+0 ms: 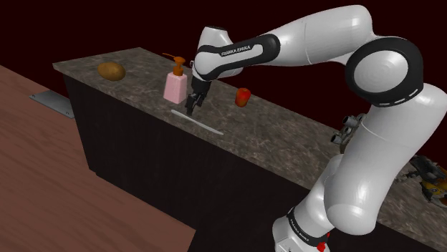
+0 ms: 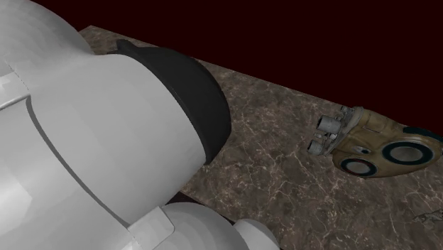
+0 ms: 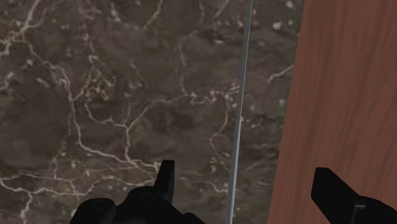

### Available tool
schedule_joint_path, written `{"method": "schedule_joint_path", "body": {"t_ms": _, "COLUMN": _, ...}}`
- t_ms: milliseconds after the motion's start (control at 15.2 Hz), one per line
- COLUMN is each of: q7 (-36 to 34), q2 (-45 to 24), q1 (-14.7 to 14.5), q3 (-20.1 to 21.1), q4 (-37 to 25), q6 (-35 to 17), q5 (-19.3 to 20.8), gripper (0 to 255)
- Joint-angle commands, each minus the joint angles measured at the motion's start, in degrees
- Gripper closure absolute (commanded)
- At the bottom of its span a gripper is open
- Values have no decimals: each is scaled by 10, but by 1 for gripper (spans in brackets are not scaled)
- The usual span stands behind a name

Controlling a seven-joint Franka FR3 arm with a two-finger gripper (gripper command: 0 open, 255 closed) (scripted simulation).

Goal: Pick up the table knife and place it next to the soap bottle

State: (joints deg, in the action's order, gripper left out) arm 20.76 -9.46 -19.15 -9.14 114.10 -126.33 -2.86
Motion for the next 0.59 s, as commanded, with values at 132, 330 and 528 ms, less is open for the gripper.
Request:
{"method": "schedule_joint_path", "body": {"t_ms": 132, "q7": -7, "q2": 23, "q1": -3, "q3": 0, "q4": -21, "q6": 44, "q5": 6, "gripper": 0}}
{"method": "schedule_joint_path", "body": {"t_ms": 330, "q7": -7, "q2": 23, "q1": -3, "q3": 0, "q4": -21, "q6": 44, "q5": 6, "gripper": 0}}
{"method": "schedule_joint_path", "body": {"t_ms": 528, "q7": -7, "q2": 23, "q1": -3, "q3": 0, "q4": -21, "q6": 44, "q5": 6, "gripper": 0}}
